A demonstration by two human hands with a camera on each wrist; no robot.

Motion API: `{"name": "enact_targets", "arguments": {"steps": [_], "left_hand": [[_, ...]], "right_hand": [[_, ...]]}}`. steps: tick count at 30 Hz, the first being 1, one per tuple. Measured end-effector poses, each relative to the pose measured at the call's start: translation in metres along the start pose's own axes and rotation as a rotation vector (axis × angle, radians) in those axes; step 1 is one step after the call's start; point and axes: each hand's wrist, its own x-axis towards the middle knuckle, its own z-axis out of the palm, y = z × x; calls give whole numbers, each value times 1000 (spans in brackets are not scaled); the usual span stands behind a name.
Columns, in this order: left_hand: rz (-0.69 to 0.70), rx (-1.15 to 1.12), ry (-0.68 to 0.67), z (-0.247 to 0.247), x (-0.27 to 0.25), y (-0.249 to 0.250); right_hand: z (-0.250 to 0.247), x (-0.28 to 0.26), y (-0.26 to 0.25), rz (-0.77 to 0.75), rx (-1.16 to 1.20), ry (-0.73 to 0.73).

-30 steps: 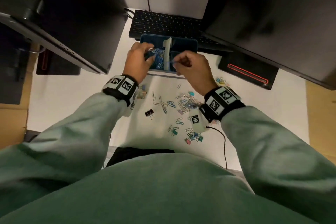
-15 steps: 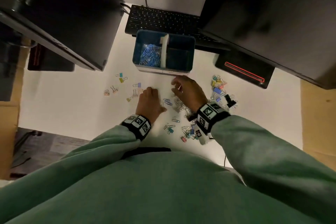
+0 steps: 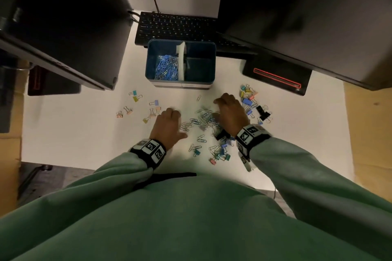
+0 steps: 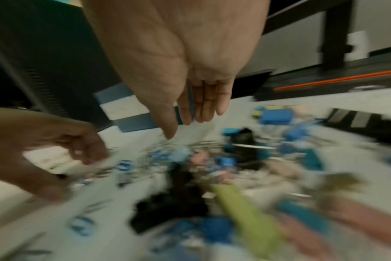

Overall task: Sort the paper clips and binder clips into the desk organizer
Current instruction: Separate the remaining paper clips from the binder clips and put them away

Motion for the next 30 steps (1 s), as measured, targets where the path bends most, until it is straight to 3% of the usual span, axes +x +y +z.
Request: {"name": "enact_targets", "arguments": {"steps": [4, 10, 16, 20, 24, 27, 30], "left_hand": [[10, -91, 28, 9, 7, 15], [-6, -101, 34, 8, 15, 17], [-28, -207, 31, -1, 15, 14], [-23, -369, 164, -34, 6, 15], [-91, -583, 344, -96, 14, 9], [-138, -526, 450, -133, 43, 1], [-181, -425, 387, -144, 71, -9]], "right_hand": [[10, 11, -40, -1, -28, -161], [21, 16, -47, 31, 33, -172], [12, 15, -29, 170, 324, -123], [-6, 4, -18, 255, 616, -47], [-48, 12, -43, 231, 879, 19], [-80, 45, -77, 129, 969, 93], [-93, 89, -108, 124, 939, 142]]}}
